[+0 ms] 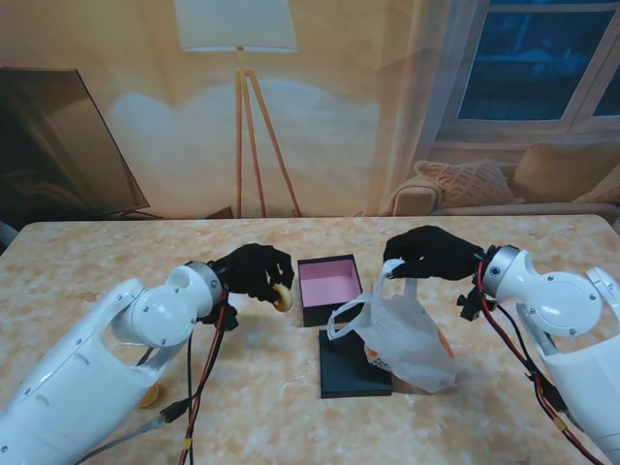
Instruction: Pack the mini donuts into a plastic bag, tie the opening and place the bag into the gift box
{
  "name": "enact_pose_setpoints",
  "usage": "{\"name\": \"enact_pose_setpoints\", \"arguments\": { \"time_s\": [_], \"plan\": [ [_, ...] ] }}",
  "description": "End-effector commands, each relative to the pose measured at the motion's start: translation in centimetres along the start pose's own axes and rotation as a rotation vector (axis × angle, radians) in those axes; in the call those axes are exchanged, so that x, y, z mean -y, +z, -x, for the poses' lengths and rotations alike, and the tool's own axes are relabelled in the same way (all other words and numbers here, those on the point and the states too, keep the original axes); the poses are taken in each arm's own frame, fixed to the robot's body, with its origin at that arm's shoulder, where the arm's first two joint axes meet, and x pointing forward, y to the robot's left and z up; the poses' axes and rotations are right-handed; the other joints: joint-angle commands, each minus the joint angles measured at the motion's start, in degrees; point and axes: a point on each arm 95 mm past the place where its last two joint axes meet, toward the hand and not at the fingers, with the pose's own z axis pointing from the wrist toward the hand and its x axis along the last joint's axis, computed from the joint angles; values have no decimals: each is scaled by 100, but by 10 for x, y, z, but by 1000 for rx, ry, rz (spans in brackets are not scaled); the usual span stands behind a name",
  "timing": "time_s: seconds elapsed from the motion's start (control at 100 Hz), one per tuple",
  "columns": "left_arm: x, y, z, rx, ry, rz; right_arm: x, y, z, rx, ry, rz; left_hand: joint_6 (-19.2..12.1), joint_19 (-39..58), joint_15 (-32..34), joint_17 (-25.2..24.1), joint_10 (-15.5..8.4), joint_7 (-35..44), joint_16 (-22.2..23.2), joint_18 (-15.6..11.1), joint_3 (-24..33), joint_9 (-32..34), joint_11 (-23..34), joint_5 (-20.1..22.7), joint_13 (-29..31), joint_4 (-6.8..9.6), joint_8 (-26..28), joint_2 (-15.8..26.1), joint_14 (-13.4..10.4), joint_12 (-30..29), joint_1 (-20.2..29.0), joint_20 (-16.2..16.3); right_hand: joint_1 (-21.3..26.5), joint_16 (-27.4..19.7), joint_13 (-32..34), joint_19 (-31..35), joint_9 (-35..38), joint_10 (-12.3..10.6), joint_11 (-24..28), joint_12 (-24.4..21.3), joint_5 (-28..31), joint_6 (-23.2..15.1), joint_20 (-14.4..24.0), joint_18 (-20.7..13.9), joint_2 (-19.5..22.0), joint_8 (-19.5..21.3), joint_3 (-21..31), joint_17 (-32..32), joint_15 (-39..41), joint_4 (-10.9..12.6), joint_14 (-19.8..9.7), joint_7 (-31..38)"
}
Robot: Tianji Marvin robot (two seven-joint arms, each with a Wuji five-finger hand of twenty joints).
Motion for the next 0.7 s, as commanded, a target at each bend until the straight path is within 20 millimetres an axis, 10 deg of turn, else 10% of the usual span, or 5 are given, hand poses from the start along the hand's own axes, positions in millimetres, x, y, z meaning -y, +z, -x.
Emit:
{"name": "enact_pose_setpoints", "arguments": {
  "time_s": [0.0, 0.69],
  "plan": [
    [3, 10, -21, -26, 12, -11, 5, 1, 0, -2, 9, -17, -1, 129, 146, 13, -55, 335, 74, -55, 301, 89, 213, -12, 142, -26, 124, -15, -58, 109, 38, 71, 1347, 97, -39, 108, 34, -348, 151, -2, 176, -2282, 82, -20, -220, 621, 1897, -47, 103, 339, -60, 1347],
    [-36, 67, -105, -125, -191, 121, 6, -2, 0, 7, 5, -1, -2, 396, 314, -41, -57, 416, 225, -97, 413, 10, 312, -102, 88, -68, 156, 27, 2, 127, -28, 228, 1340, 85, -37, 136, 33, -356, 143, -9, 177, -2282, 112, 27, -225, 618, 1899, -57, 89, 334, -70, 1346]
  ]
}}
